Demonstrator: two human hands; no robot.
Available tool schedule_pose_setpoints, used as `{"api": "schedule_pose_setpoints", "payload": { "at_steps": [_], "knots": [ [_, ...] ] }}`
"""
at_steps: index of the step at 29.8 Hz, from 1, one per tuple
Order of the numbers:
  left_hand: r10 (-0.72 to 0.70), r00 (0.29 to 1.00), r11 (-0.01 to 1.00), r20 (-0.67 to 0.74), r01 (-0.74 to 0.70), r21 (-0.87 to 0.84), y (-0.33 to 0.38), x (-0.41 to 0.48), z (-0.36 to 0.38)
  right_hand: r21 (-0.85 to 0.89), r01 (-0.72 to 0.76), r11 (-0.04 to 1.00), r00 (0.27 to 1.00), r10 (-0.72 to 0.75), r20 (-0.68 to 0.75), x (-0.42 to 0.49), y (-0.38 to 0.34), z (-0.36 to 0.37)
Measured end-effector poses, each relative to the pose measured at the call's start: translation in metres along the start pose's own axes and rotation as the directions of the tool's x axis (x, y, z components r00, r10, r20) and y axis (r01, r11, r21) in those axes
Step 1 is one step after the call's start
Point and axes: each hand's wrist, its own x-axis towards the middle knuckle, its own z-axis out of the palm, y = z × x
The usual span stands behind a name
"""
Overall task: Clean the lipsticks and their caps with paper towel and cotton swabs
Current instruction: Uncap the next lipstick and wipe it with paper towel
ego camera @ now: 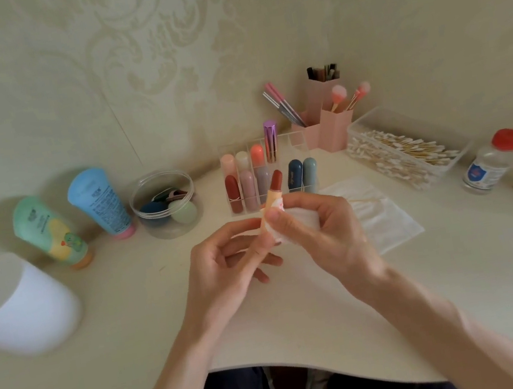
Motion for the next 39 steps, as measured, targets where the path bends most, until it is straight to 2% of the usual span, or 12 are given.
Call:
{"api": "schedule_pose_setpoints", "payload": {
  "at_steps": [2,6,8,14,19,23,28,34,39],
  "knots": [
    [-0.014,0.999,1.0,0.03,0.014,-0.022,0.001,0.001,0.0,-0.001,-0.003,1.0,1.0,0.003,0.006,0.0,-0.001,-0.001],
    [0.034,0.998,0.998,-0.052,-0.031,0.052,-0.003,0.002,-0.003,-0.031,0.015,0.999,1.0,-0.015,0.022,-0.001,0.001,0.001],
    [0.056,0.995,0.995,-0.086,-0.049,0.083,-0.005,0.001,-0.004,-0.024,-0.027,0.999,1.0,0.027,0.015,-0.001,0.001,0.0],
    [0.096,0.988,0.974,-0.123,-0.067,0.217,-0.007,-0.002,-0.003,-0.042,-0.07,0.997,0.997,0.069,-0.025,0.001,0.004,-0.004],
    [0.079,0.991,0.982,-0.111,-0.058,0.18,-0.009,0.0,-0.003,-0.028,-0.06,0.998,0.997,0.058,-0.059,0.002,0.005,-0.005],
    [0.07,0.997,0.995,-0.025,-0.068,0.075,-0.008,0.0,-0.002,-0.058,-0.031,0.998,0.998,0.028,-0.06,0.003,0.004,-0.005],
    [0.044,0.999,0.998,0.0,-0.044,0.05,-0.001,-0.002,-0.002,-0.115,-0.074,0.991,0.982,0.052,-0.18,0.008,0.002,-0.016],
    [0.05,0.998,0.976,-0.045,-0.039,0.212,-0.004,0.005,0.012,-0.146,-0.135,0.98,0.963,0.095,-0.252,0.014,0.004,-0.031],
    [0.112,0.99,0.901,-0.086,-0.064,0.43,-0.015,0.017,0.019,-0.186,-0.144,0.972,0.955,0.088,-0.283,0.017,0.008,-0.035]
  ]
}}
